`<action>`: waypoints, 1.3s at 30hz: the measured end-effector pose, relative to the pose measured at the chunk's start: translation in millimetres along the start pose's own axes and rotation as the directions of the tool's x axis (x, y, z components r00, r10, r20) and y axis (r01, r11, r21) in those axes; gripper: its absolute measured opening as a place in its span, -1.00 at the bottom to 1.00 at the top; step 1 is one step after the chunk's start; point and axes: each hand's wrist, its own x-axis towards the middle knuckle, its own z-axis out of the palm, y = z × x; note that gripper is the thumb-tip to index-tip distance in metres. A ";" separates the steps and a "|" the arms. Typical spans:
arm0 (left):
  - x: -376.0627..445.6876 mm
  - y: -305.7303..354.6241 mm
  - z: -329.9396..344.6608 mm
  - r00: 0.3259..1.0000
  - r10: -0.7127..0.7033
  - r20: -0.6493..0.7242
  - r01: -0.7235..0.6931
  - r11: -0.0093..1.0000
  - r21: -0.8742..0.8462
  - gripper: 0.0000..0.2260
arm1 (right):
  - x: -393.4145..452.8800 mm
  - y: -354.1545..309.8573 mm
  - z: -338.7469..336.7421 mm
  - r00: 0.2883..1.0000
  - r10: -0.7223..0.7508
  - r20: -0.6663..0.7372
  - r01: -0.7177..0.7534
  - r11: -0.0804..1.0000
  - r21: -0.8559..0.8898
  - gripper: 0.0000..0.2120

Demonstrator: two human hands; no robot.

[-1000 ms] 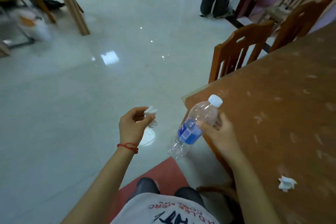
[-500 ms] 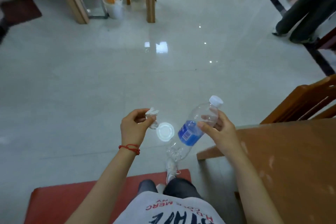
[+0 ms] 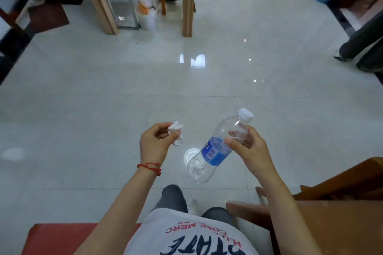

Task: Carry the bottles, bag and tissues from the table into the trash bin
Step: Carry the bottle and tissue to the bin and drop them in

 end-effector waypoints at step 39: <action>503.6 155.9 291.1 0.942 0.024 0.333 -0.070 0.989 0.126 -0.81 | 505.1 -131.8 -79.8 0.933 0.128 -0.337 -0.101 0.990 0.097 -0.56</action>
